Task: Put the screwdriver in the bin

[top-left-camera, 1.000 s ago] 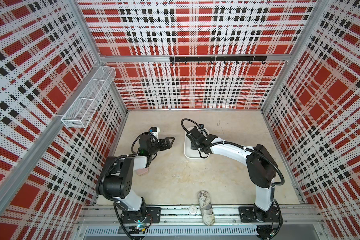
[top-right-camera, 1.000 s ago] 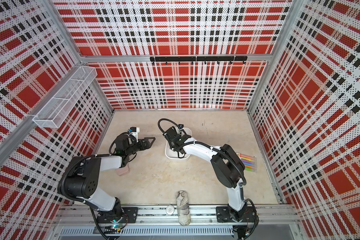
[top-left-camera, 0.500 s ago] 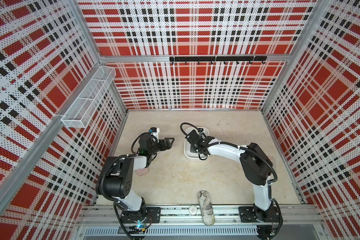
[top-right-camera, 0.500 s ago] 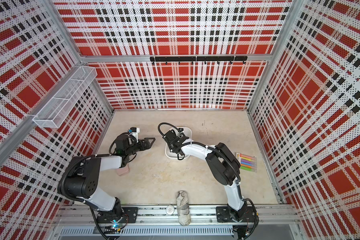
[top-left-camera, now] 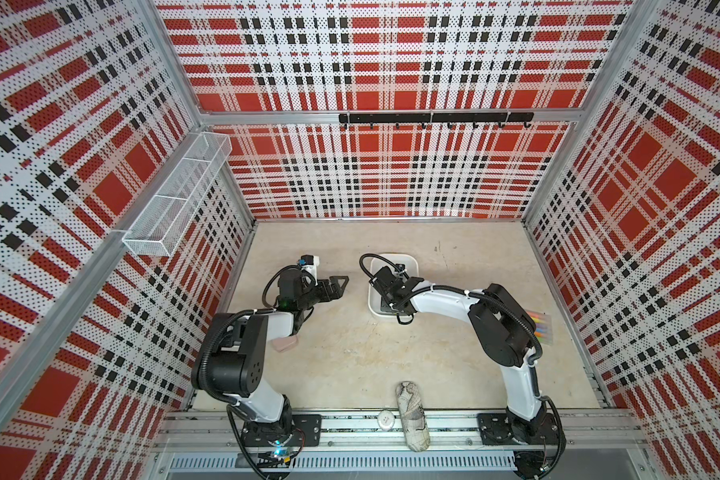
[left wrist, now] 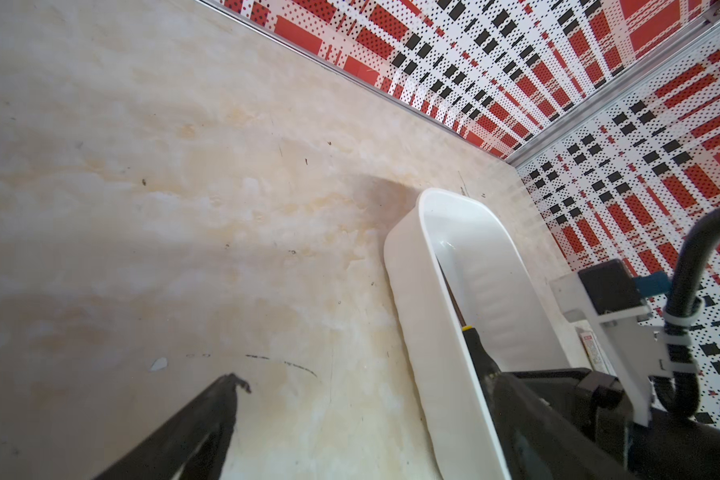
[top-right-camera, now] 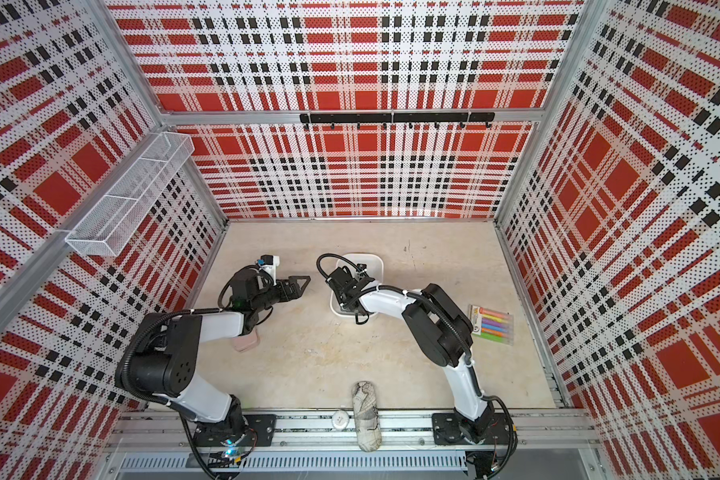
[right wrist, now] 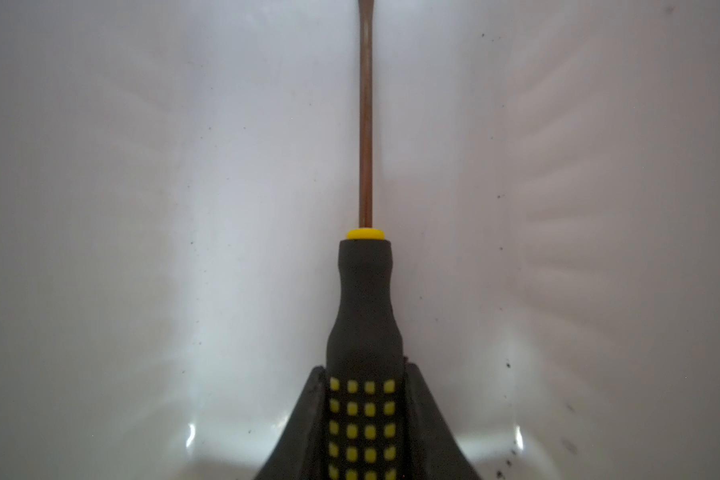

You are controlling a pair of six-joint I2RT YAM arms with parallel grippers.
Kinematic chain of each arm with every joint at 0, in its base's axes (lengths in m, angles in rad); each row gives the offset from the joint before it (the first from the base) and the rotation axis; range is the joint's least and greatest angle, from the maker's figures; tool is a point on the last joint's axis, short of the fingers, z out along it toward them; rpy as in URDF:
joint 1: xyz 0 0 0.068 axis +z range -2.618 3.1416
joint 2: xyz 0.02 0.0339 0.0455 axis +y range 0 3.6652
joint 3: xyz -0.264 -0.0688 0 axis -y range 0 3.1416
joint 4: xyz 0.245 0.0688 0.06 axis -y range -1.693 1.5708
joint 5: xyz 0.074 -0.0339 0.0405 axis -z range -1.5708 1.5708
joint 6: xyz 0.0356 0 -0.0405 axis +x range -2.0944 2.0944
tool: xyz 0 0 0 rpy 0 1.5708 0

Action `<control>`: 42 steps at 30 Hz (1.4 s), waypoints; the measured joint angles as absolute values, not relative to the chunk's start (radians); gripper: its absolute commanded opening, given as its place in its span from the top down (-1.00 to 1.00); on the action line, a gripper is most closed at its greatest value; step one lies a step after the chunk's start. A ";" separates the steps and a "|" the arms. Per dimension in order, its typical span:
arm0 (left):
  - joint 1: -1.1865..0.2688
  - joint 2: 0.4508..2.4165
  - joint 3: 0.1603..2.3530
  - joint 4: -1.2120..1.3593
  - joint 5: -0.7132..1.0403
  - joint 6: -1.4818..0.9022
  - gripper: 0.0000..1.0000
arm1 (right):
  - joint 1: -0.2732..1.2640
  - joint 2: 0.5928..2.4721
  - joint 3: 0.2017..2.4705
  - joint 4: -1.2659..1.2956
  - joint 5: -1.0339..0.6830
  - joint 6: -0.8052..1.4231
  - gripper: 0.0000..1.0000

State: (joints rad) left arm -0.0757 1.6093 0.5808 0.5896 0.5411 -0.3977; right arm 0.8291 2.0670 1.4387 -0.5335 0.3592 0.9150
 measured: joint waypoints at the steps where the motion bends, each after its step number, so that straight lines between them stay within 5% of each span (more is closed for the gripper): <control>1: -0.076 1.609 0.581 0.589 0.541 -0.397 -0.96 | 0.829 2.068 1.439 -0.532 0.358 0.915 0.41; 19: -0.101 1.579 0.581 0.517 0.433 -0.361 -0.96 | 0.829 2.035 1.495 -0.603 0.376 0.857 -0.38; 28: -0.122 1.431 0.600 0.411 0.197 -0.295 -0.96 | 0.794 1.846 1.439 -0.603 0.318 0.689 -0.44; 42: -0.136 1.208 0.477 0.430 -0.091 -0.184 -0.96 | 0.489 1.344 0.913 -0.402 0.259 0.400 -0.43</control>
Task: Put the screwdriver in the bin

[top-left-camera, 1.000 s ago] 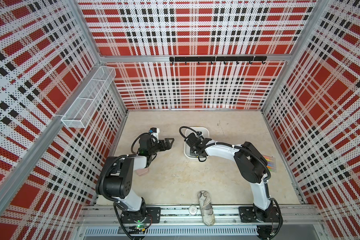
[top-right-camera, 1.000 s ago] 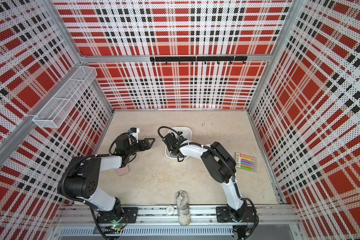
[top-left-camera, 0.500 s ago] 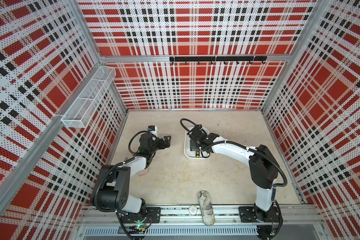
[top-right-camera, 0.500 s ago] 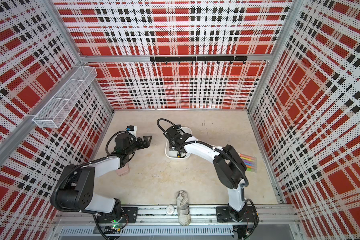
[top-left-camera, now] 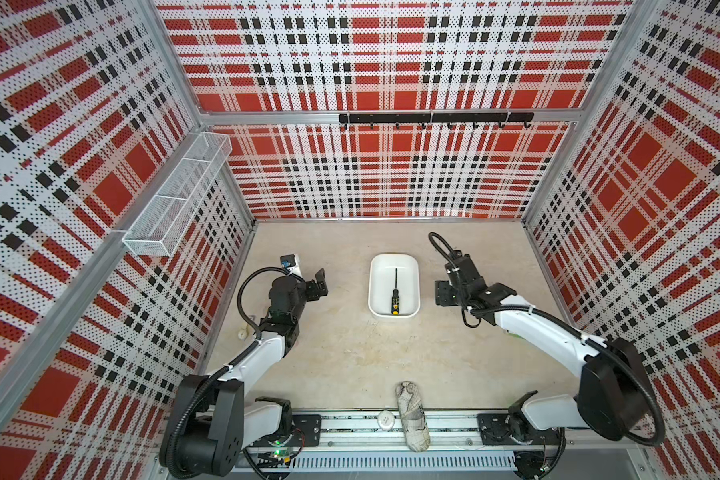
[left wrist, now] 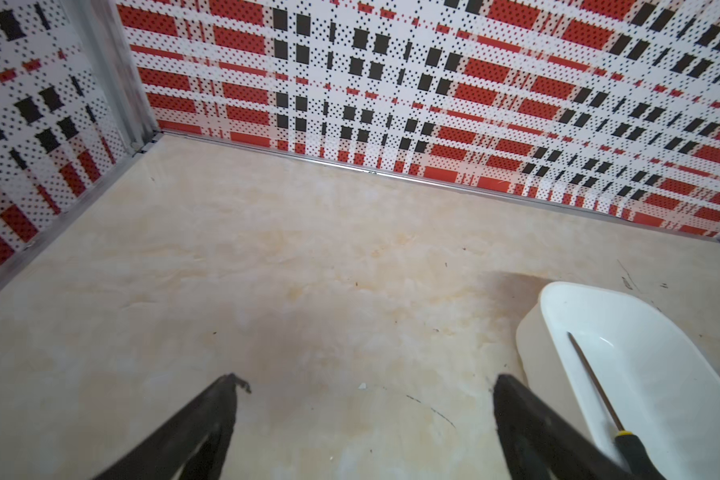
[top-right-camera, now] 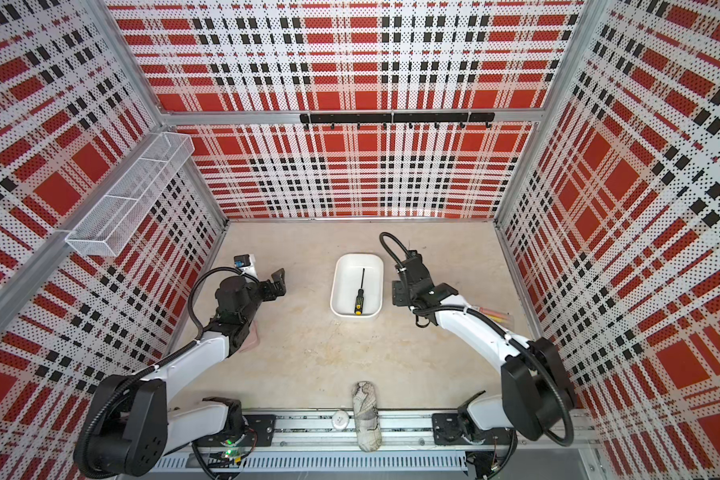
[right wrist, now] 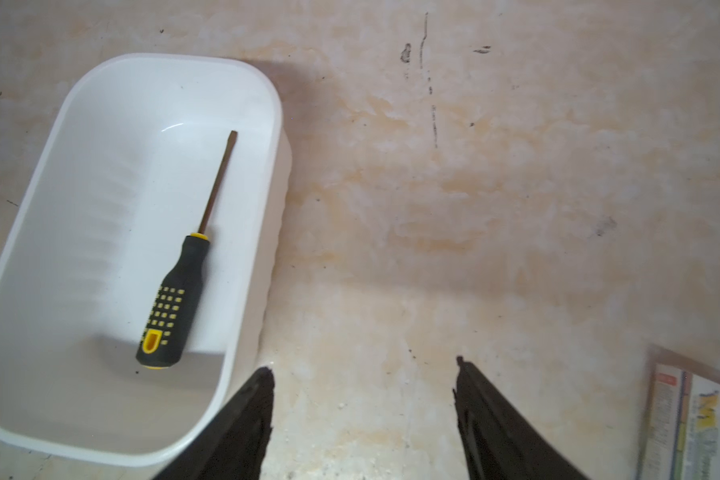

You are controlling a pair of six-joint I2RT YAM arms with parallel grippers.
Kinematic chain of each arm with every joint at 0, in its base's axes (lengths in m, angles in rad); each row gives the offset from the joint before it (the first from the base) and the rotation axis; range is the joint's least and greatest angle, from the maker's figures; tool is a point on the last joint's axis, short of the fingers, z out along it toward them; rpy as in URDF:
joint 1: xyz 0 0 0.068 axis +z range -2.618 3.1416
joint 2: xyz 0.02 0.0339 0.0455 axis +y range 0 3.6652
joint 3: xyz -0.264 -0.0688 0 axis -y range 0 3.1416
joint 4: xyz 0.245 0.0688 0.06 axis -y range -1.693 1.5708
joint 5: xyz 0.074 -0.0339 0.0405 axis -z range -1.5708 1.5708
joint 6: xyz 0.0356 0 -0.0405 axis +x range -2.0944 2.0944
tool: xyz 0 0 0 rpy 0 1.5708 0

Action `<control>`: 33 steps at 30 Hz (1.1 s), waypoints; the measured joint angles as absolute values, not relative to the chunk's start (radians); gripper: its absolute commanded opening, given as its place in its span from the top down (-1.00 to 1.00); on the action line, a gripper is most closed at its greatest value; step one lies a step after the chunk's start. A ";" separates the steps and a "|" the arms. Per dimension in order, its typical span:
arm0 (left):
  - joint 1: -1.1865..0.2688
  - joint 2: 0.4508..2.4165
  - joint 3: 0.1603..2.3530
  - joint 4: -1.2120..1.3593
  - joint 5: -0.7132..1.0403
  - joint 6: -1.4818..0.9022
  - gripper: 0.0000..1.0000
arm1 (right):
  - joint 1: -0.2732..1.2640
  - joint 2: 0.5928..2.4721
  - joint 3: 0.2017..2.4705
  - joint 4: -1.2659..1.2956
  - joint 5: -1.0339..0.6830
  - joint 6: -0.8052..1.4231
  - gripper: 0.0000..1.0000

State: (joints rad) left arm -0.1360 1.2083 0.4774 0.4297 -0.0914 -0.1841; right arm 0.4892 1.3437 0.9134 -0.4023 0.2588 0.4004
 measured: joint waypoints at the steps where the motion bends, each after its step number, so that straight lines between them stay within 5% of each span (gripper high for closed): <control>1: -0.136 1.208 0.472 0.435 -0.104 -0.174 -0.96 | 0.462 1.312 0.882 -0.375 0.254 0.382 -0.43; 17: -0.064 1.235 0.337 0.755 -0.217 -0.078 -0.96 | 0.160 0.974 0.317 0.337 0.380 0.203 -0.58; 33: 0.001 1.441 0.152 1.279 -0.124 -0.024 -0.96 | 0.075 1.407 0.164 1.097 0.332 0.120 -0.59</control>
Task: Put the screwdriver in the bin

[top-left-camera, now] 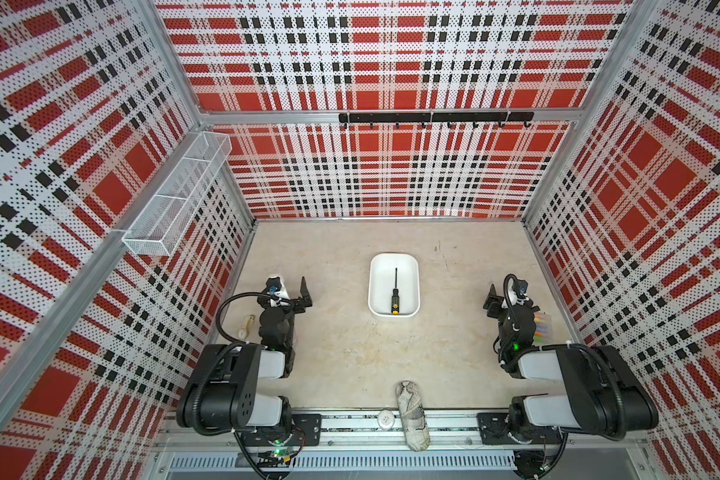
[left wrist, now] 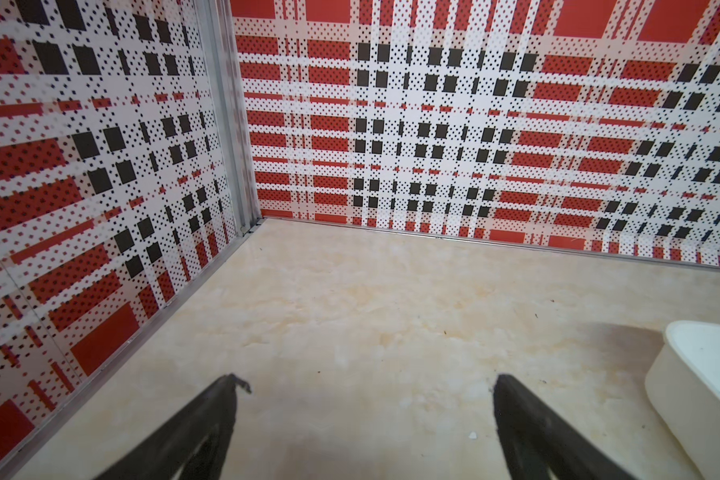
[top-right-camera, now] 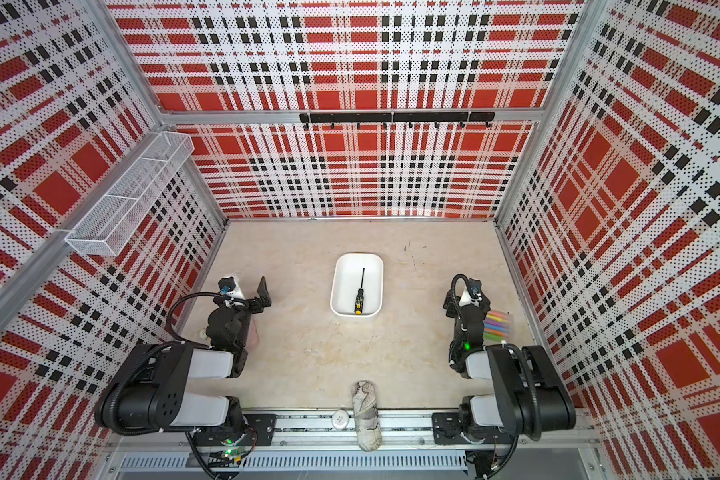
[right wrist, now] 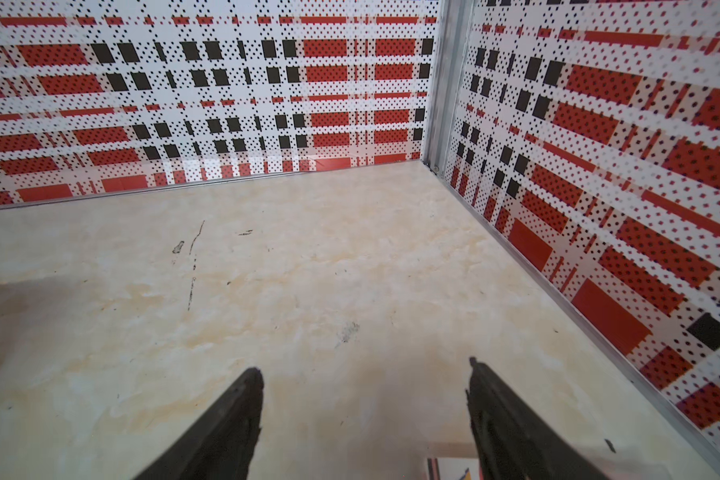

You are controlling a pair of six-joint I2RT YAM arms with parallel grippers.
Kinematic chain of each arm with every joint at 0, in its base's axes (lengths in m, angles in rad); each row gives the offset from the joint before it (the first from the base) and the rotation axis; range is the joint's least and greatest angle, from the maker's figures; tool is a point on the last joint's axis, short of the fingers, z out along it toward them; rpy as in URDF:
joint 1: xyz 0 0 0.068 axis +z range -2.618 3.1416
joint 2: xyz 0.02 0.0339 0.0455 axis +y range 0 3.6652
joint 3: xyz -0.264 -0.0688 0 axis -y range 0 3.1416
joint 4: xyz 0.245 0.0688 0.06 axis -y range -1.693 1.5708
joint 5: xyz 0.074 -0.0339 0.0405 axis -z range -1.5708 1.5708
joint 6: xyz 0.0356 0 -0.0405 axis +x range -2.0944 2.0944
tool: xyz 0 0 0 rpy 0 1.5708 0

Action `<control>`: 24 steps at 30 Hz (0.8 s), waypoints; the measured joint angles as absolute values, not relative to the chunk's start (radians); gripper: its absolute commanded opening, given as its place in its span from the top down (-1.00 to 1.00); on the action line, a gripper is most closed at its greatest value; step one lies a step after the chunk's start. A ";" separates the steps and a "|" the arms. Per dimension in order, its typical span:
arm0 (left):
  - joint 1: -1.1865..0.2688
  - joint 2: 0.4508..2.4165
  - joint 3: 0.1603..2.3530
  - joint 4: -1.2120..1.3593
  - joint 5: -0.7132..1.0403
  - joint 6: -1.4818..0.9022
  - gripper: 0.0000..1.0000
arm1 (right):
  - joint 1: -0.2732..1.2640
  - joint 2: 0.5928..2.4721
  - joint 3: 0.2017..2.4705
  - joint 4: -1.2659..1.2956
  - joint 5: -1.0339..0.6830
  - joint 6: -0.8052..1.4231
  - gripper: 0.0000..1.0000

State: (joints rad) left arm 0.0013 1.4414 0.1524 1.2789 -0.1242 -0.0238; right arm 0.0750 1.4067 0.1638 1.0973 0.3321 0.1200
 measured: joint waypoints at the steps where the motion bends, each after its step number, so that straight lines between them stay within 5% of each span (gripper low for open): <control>1: 0.006 1.461 0.145 1.312 -0.119 -0.024 -0.96 | 0.075 1.434 0.167 1.133 0.328 0.118 -0.59; 10: 0.034 1.571 0.171 1.413 -0.099 -0.041 -0.96 | 0.072 1.571 0.249 1.193 0.290 0.096 -0.63; 18: 0.032 1.571 0.204 1.398 -0.102 -0.041 -0.96 | 0.067 1.571 0.282 1.170 0.274 0.094 -1.00; 24: 0.027 1.571 0.204 1.393 -0.113 -0.041 -0.96 | 0.067 1.571 0.282 1.167 0.273 0.091 -1.00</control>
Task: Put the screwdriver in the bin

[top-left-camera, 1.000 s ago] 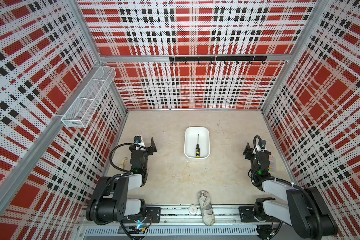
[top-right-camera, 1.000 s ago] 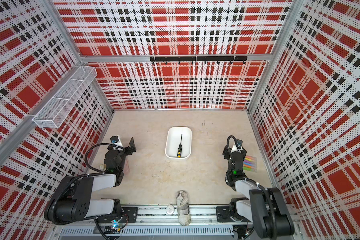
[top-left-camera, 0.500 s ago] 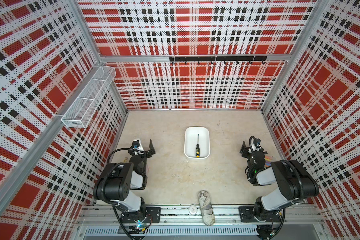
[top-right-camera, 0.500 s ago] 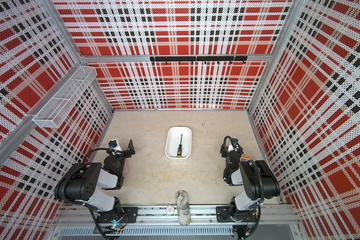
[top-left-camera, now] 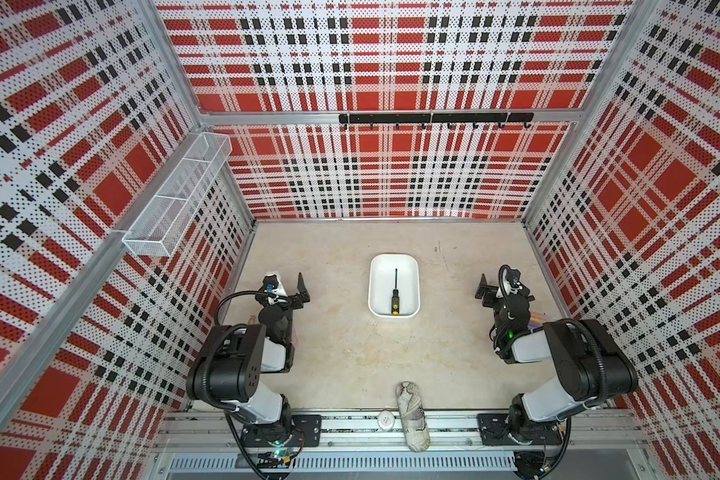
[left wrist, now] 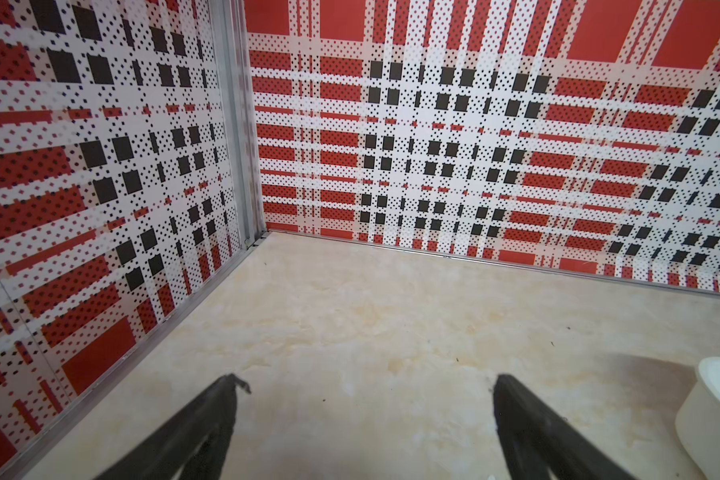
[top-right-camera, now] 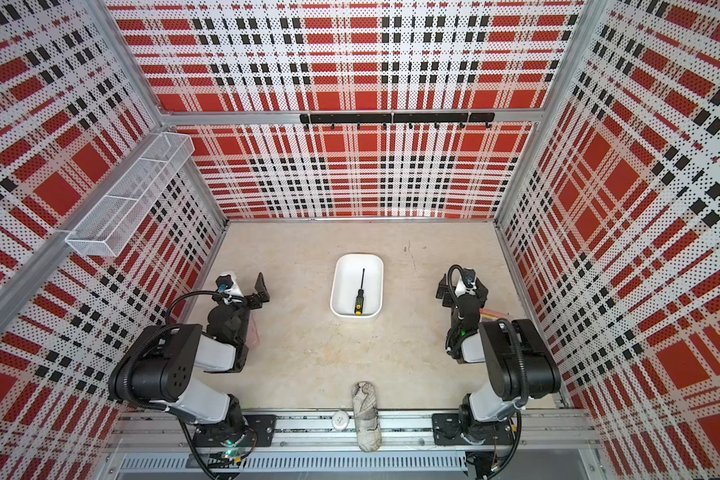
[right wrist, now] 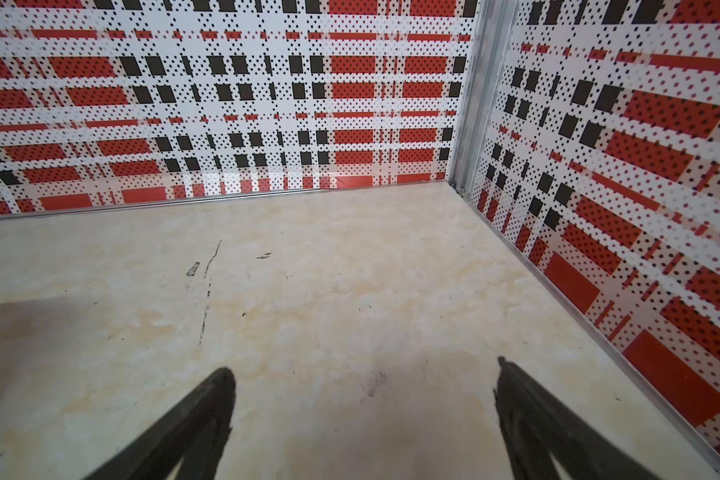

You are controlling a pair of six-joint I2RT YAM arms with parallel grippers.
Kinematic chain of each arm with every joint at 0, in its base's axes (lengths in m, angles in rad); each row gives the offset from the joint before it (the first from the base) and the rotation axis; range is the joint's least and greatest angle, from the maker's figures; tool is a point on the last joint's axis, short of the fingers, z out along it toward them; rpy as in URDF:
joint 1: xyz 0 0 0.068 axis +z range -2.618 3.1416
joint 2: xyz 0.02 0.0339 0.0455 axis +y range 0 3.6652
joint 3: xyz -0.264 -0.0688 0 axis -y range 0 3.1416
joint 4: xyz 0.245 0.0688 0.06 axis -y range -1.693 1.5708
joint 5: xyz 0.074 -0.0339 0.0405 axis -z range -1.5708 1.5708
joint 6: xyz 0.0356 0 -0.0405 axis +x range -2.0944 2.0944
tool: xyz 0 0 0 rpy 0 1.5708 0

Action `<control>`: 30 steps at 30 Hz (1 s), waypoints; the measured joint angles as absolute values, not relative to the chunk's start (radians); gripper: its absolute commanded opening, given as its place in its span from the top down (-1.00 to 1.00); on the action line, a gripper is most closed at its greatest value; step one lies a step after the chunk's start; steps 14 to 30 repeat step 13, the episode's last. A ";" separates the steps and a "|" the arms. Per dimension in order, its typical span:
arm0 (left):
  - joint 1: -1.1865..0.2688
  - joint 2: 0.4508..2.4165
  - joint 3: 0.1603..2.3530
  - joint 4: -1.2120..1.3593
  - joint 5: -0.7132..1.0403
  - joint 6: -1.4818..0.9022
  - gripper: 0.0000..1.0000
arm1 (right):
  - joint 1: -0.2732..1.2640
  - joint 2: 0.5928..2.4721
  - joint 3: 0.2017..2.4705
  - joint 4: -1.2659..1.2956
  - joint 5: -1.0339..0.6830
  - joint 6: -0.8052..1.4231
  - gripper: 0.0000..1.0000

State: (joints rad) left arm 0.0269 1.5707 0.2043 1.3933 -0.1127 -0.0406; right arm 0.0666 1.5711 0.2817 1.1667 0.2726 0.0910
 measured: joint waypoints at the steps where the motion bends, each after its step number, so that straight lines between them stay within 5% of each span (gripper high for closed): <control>1: 0.027 1.571 0.204 1.393 -0.113 -0.041 -0.96 | 0.067 1.571 0.282 1.167 0.272 0.091 -1.00; 30: 0.027 1.571 0.204 1.387 -0.113 -0.041 -0.96 | 0.067 1.571 0.282 1.164 0.271 0.091 -1.00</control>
